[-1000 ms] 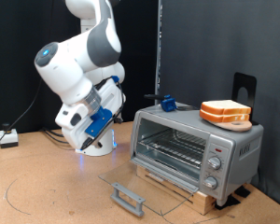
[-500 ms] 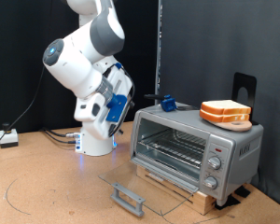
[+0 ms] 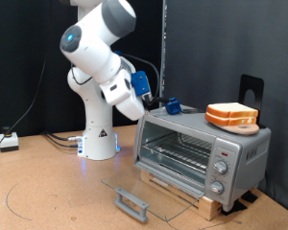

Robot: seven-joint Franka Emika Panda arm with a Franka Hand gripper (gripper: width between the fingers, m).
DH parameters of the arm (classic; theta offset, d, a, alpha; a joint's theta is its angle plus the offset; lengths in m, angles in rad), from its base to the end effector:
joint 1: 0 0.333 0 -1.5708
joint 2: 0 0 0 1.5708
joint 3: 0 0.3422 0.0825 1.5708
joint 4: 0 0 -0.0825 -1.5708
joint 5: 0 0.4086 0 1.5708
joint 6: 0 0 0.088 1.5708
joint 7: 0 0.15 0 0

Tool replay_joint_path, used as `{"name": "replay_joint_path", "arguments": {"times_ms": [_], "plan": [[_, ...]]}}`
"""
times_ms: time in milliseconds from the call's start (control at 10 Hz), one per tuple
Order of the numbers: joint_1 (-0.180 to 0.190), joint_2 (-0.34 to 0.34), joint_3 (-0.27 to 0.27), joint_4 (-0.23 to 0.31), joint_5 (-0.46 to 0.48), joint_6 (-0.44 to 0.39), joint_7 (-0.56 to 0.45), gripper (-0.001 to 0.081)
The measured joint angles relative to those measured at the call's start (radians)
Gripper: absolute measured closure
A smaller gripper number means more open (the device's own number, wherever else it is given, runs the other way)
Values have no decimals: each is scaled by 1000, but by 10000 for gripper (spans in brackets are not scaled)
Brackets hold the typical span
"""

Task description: Make a piece of toast with the oven

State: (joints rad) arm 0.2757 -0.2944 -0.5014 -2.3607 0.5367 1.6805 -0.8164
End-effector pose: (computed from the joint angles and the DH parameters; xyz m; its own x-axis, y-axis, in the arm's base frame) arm 0.4190 -0.0246 0.4029 0.9099 0.3988 0.1146 0.3614 -0.6261 -0.6910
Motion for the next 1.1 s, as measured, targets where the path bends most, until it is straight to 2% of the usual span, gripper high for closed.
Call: {"name": "replay_joint_path", "arguments": {"times_ms": [200, 300, 400, 500, 600, 700, 900, 1100], "plan": [[-5, -76, 80, -27, -175, 31, 35, -3], [-5, -73, 74, -28, -138, 29, 35, -3], [-5, -74, 76, -36, -133, 69, 34, -3], [-4, -93, 105, -61, -139, 171, 33, -3], [4, -129, 139, -93, -128, 237, 10, -3], [18, -168, 155, -118, -114, 267, -26, -3], [39, -243, 183, -156, -104, 269, -58, -3], [43, -306, 220, -178, -105, 221, -49, -3]]}}
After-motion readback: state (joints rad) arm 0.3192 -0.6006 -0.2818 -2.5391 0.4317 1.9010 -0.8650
